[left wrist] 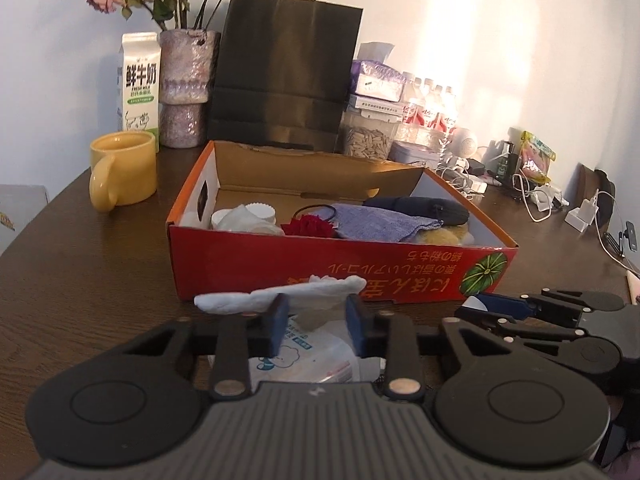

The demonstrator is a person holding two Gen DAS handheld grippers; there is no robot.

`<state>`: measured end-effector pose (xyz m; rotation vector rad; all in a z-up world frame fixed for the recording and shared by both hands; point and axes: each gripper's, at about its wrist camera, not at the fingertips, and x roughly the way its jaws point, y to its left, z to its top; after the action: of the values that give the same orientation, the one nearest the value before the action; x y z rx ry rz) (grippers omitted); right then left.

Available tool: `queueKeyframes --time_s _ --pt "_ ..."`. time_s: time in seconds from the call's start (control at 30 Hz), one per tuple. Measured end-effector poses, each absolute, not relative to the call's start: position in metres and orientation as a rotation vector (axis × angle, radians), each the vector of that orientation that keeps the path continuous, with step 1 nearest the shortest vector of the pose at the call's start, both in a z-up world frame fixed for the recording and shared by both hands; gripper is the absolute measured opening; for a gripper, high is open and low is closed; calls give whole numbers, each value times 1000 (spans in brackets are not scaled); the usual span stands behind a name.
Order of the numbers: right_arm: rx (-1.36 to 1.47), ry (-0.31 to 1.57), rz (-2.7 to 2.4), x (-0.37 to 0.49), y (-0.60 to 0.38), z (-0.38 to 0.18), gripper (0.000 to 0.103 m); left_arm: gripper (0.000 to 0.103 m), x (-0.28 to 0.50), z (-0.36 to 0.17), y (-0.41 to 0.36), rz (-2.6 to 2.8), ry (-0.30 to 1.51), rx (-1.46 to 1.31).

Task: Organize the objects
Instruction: 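Grasp a white bottle cap with the right tool while the left tool grasps white tissue, then carry the cap with the right tool while the left tool carries the tissue over the box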

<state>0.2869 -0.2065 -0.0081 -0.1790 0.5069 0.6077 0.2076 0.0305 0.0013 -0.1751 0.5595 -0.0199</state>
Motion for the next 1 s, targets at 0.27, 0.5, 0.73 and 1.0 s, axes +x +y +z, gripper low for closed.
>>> queueKeyframes --time_s 0.27,0.5,0.73,1.0 --pt "-184 501 613 285 -206 -8 26 21 215 -3 32 -16 574 -193" --pt "-186 497 618 285 -206 -8 26 5 211 -3 34 -23 552 -209" --pt "-180 497 615 284 -206 -7 26 5 201 3 35 -9 512 -214" --pt "-166 491 602 284 -209 -6 26 5 181 19 39 -2 445 -213"
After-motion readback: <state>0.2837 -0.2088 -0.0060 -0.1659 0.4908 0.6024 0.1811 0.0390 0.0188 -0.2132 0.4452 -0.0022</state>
